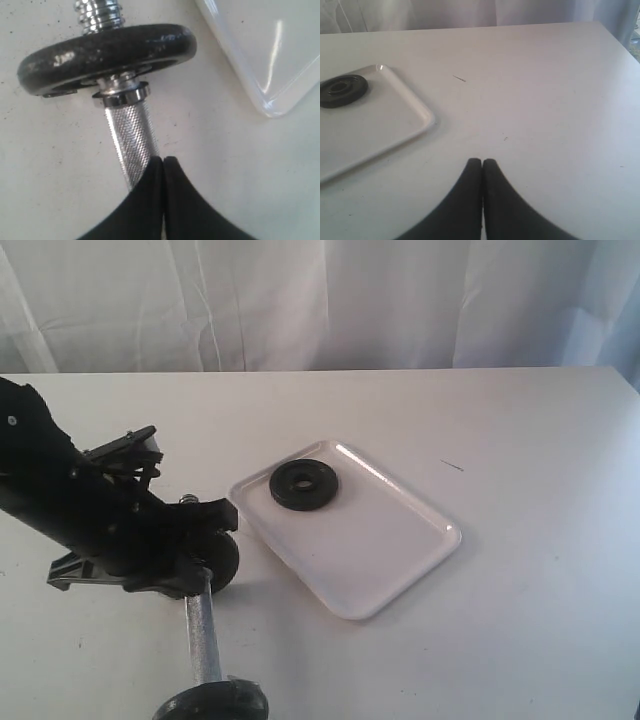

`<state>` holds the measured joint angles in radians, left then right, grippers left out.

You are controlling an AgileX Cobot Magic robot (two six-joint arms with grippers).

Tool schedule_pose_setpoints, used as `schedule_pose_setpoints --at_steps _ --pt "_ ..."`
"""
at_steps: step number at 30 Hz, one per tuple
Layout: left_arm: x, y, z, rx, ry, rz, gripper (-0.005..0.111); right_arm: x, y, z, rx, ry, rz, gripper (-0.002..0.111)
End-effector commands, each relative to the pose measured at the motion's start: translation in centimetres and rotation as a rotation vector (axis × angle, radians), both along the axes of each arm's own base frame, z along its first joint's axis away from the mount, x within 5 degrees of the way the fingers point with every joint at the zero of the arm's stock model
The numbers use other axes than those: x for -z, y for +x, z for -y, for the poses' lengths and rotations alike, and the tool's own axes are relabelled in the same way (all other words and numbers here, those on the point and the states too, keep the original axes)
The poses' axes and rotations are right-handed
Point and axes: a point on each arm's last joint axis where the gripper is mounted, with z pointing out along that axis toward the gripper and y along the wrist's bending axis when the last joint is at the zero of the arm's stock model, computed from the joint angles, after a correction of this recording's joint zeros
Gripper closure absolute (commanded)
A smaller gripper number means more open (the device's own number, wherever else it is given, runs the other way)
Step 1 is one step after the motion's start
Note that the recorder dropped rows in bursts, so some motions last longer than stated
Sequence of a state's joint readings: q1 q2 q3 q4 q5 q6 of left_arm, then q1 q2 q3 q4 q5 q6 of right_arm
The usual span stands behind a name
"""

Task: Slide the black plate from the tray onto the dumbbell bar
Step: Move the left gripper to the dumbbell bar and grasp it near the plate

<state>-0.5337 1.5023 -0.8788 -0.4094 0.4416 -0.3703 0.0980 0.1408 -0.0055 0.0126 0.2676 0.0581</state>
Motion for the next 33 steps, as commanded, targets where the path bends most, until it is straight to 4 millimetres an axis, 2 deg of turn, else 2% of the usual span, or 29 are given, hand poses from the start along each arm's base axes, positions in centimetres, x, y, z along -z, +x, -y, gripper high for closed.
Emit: schedule_pose_setpoints --at_steps 1,3,6,12,15,20,26,33 --pt "0.2 -1.3 -0.5 0.082 0.073 -0.08 0.107 0.1 0.0 0.0 -0.001 -0.003 0.007 0.108" --pt "0.2 -1.3 -0.5 0.079 0.068 -0.084 0.104 0.1 0.0 0.0 -0.001 -0.003 0.007 0.108" --pt "0.0 -1.0 -0.2 0.042 0.03 -0.064 0.09 0.1 0.0 0.0 -0.001 -0.003 0.005 0.108" --pt "-0.1 -1.3 0.1 0.018 -0.019 -0.107 0.043 0.1 0.0 0.0 -0.001 -0.003 0.005 0.108" --pt "0.0 -1.3 0.1 0.022 -0.012 -0.112 0.031 0.1 0.0 0.0 -0.001 -0.003 0.005 0.108" --pt "0.5 -0.5 0.3 -0.035 -0.02 -0.087 0.031 0.1 0.0 0.0 0.0 -0.003 0.007 0.108" --pt "3.1 0.5 0.8 -0.069 0.009 -0.133 0.031 0.1 0.0 0.0 0.0 -0.003 0.007 0.108" --pt "3.8 1.8 1.2 -0.152 -0.031 -0.068 0.031 0.1 0.0 0.0 -0.001 -0.003 0.005 0.108"
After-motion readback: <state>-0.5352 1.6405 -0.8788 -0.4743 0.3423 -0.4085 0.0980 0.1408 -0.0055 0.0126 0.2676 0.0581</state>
